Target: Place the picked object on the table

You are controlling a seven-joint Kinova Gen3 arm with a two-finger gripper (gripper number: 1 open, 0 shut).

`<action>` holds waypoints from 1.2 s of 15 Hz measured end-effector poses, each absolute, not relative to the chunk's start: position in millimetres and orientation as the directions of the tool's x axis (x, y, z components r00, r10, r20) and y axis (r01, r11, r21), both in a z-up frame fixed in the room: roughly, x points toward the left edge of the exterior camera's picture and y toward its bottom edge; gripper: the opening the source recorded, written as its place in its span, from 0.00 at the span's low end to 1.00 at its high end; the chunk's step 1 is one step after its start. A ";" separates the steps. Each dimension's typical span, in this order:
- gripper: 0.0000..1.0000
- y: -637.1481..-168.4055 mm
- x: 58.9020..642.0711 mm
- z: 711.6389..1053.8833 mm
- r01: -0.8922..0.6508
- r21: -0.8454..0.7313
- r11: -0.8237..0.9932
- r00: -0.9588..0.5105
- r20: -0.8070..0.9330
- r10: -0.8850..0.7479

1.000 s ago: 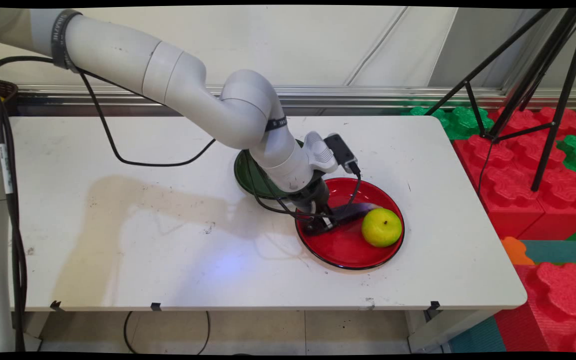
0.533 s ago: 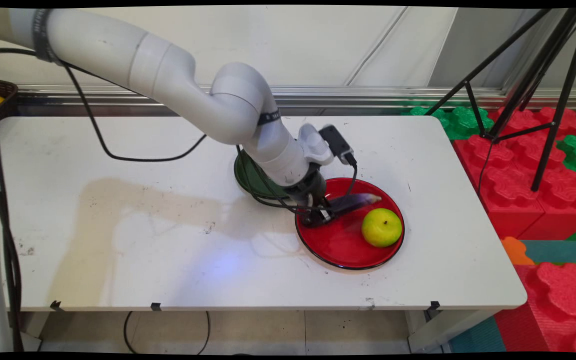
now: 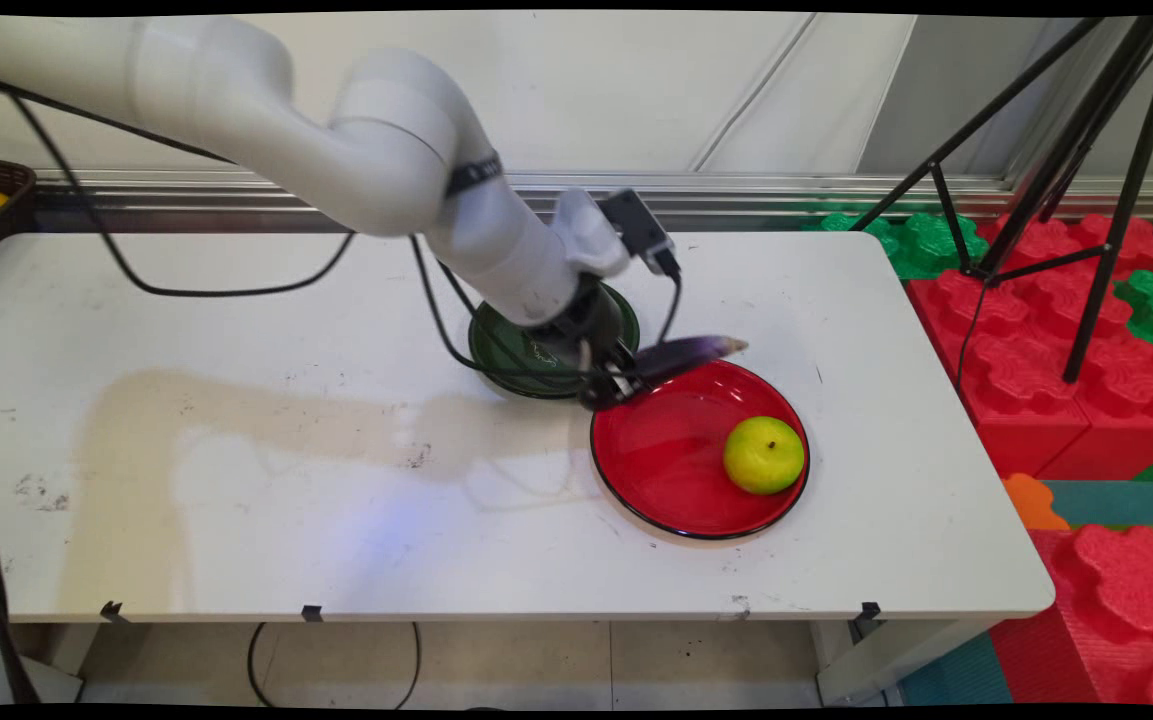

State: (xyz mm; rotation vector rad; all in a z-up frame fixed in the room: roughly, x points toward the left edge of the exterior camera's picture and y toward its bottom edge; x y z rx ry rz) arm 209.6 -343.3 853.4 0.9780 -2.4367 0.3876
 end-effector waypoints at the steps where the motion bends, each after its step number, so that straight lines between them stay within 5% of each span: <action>1: 0.00 -341.8 213.8 858.7 -0.706 -0.087 0.703 -0.628 0.535 -0.564; 9: 0.00 -310.2 278.3 901.8 -0.740 -0.123 0.661 -0.604 0.554 -0.573; 18: 0.00 -250.5 328.9 894.5 -0.787 -0.072 0.613 -0.562 0.494 -0.663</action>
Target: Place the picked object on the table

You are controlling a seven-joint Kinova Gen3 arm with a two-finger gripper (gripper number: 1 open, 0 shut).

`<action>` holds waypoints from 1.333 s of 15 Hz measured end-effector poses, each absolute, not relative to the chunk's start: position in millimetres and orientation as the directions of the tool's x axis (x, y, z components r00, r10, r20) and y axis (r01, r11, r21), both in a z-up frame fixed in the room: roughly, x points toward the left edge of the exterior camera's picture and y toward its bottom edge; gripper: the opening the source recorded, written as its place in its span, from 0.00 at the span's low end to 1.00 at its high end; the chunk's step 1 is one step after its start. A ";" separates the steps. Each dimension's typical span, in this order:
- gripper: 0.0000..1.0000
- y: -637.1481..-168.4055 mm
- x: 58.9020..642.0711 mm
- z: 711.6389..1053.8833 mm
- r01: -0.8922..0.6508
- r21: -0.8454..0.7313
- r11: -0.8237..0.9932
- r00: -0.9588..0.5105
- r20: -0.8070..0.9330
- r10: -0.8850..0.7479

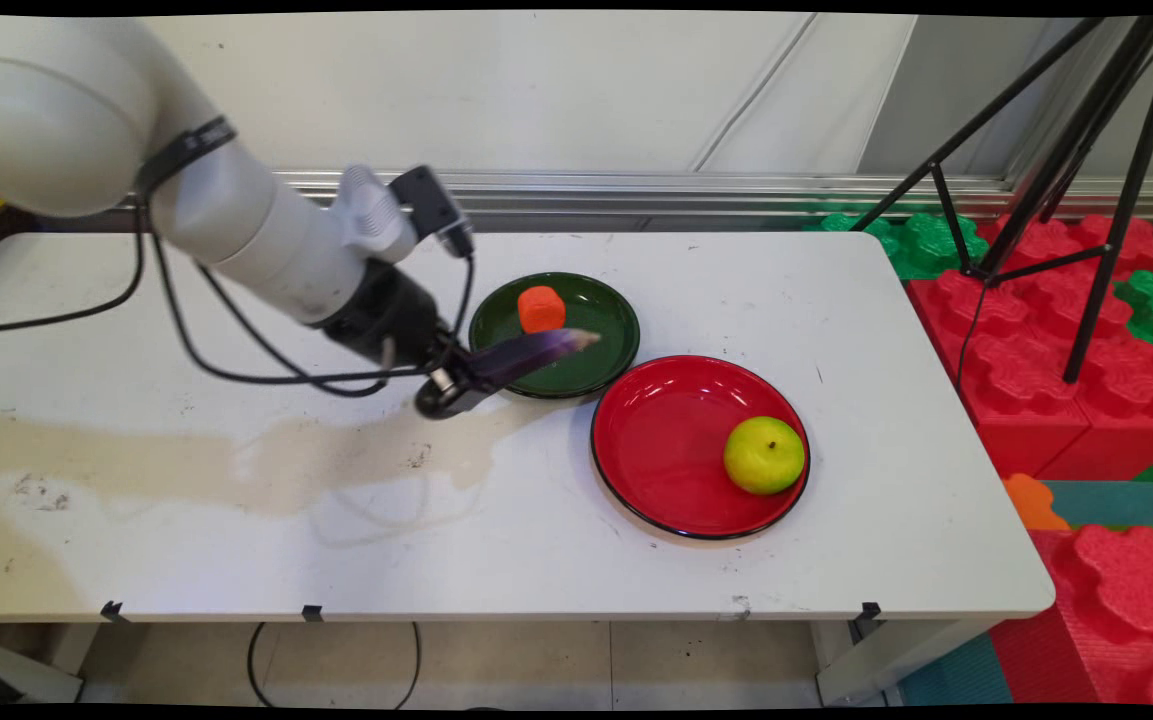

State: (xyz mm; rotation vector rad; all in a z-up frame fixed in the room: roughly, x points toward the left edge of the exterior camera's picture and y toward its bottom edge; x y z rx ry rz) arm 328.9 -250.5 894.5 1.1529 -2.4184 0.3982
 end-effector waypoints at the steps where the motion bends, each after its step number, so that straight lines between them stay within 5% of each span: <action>1: 0.00 -246.6 332.0 892.7 -0.792 -0.069 0.607 -0.557 0.489 -0.671; 20: 0.00 -228.1 356.9 832.2 -0.851 -0.010 0.526 -0.478 0.433 -0.765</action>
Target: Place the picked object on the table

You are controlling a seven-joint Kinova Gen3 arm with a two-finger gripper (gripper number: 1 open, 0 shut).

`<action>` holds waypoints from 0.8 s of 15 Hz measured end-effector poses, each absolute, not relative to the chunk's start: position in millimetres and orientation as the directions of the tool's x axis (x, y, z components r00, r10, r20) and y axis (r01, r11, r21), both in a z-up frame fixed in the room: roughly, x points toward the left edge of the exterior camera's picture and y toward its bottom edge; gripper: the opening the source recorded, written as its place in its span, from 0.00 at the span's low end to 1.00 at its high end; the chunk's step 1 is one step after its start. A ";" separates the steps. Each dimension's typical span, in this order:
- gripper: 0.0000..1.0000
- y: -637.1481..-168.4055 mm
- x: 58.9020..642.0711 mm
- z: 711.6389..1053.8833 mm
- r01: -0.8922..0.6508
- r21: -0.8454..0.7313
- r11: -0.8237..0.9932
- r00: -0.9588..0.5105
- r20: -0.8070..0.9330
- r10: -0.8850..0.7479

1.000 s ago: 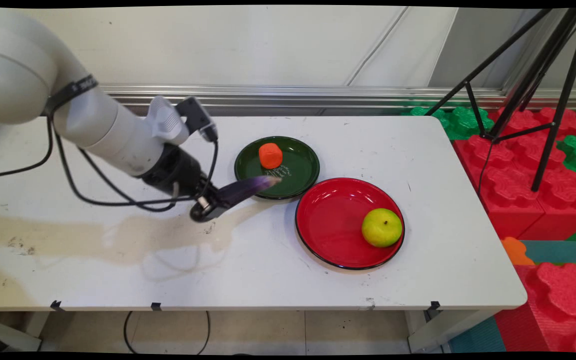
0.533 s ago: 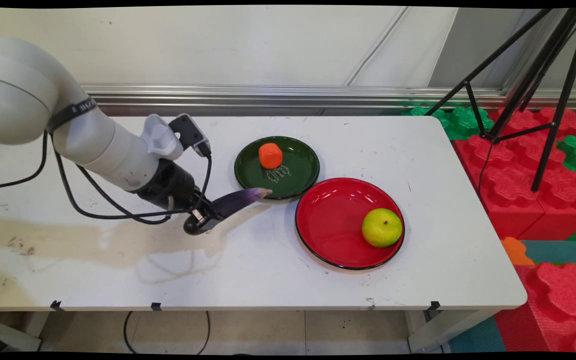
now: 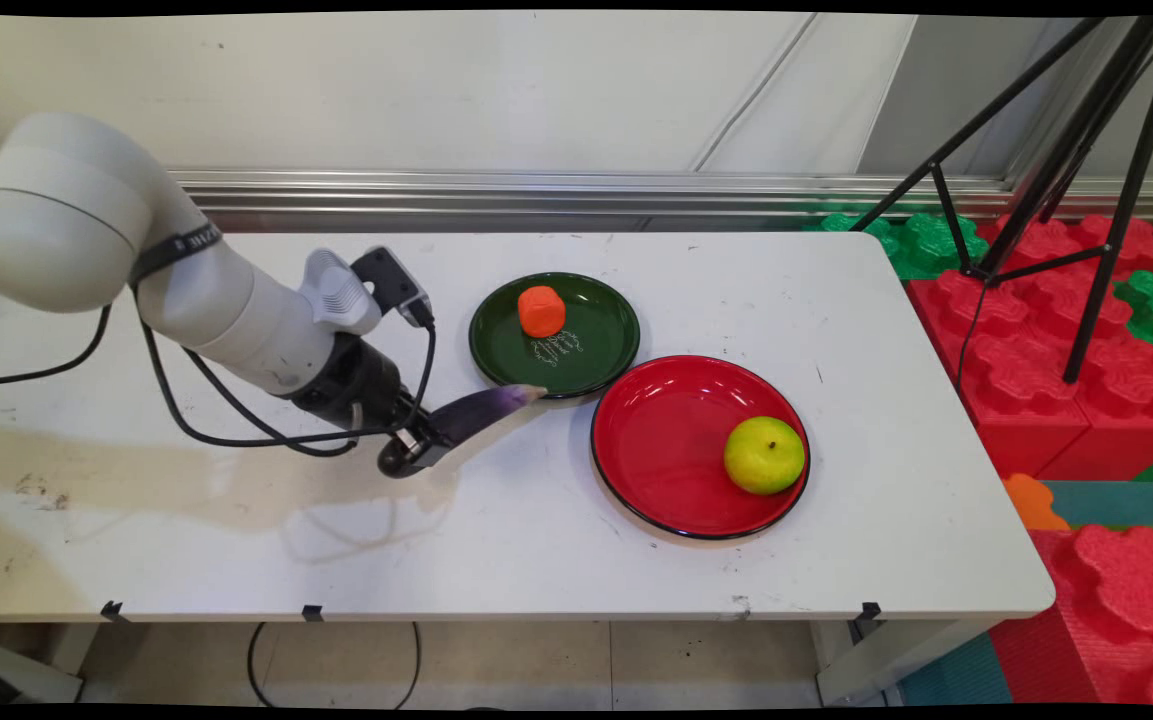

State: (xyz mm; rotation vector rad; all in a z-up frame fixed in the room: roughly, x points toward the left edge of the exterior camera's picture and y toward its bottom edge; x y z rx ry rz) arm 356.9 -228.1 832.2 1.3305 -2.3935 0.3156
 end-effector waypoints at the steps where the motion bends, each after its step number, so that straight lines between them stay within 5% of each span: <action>1: 0.00 -228.9 356.9 830.2 -0.850 -0.010 0.527 -0.479 0.432 -0.764; 6: 0.00 -232.6 357.5 819.1 -0.843 -0.013 0.538 -0.491 0.429 -0.758; 7: 1.00 -232.9 357.6 817.9 -0.841 -0.014 0.541 -0.493 0.429 -0.757; 12: 1.00 -235.3 360.1 815.7 -0.812 -0.038 0.582 -0.538 0.434 -0.723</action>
